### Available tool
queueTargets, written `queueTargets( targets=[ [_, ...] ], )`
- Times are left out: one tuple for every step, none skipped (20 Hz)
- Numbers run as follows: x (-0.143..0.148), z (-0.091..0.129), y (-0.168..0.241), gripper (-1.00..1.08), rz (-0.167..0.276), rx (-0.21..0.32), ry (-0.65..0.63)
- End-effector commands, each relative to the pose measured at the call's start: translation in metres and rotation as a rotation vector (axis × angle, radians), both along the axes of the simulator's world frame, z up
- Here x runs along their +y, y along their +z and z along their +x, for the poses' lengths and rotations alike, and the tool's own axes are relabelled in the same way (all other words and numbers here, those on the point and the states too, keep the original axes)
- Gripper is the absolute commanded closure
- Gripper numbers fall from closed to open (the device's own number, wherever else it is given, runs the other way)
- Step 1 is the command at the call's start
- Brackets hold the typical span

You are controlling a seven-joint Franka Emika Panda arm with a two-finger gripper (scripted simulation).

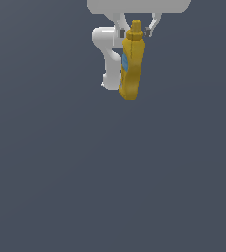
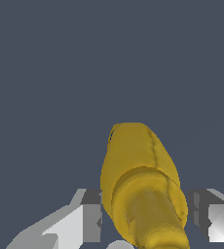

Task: Pick up the object and move it to a goal position.

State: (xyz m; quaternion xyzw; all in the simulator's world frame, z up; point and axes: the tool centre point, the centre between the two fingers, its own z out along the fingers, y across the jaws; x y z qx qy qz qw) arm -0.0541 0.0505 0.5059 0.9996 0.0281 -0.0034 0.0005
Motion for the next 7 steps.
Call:
queueTargets(
  targets=[
    [0.0040,-0.0022,0.0132,1.08,0.001,-0.007,-0.001],
    [0.0051,-0.0026,0.0157,1.08,0.001,-0.007,-0.001],
    [0.0057,-0.0030,0.0177,1.08,0.001,-0.007,-0.001],
    [0.0064,-0.0033,0.0193,1.08,0.001,-0.007,-0.001],
    [0.0069,-0.0035,0.0203,1.08,0.001,-0.007,-0.001],
    [0.0072,-0.0036,0.0210,1.08,0.001,-0.007,-0.001],
    [0.0073,-0.0036,0.0212,1.08,0.001,-0.007,-0.001]
  ],
)
